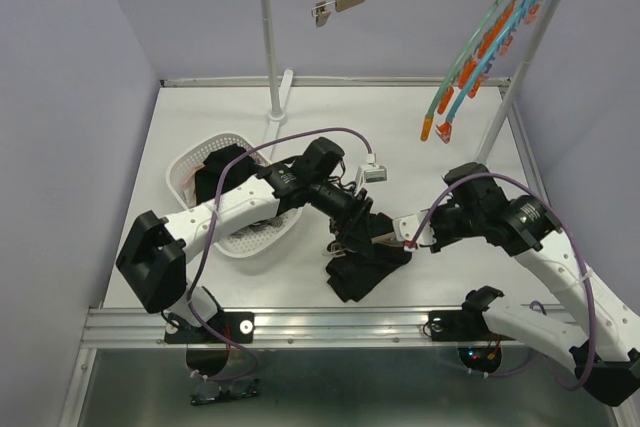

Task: Remove the underwear clipped to the hanger
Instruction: Adjust the hanger at the center of the board.

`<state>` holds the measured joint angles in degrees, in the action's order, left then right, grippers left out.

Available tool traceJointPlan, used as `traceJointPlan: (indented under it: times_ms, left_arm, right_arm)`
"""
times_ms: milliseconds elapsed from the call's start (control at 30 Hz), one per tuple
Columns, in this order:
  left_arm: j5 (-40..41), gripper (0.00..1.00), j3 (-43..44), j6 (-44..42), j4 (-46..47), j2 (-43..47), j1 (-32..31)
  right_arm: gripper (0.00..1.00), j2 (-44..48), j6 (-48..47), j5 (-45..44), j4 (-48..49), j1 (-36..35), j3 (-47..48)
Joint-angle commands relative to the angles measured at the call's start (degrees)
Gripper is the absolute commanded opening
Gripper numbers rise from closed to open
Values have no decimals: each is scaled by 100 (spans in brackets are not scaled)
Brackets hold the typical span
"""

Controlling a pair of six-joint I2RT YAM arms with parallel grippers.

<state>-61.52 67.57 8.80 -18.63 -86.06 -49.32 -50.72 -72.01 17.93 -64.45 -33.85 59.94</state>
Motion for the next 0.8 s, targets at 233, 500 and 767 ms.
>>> traceJointPlan:
  times_ms: [233, 500, 767]
  left_arm:
    - [-309, 63, 133, 158, 9, -7, 10]
    - [-256, 34, 256, 113, -105, -104, 1]
    - [-176, 0, 309, 201, -27, -139, 1]
  right_arm:
    - [1, 273, 38, -343, 345, -17, -141]
    - [1, 273, 82, -168, 310, -17, -70]
    - [14, 247, 213, 17, 318, -26, -35]
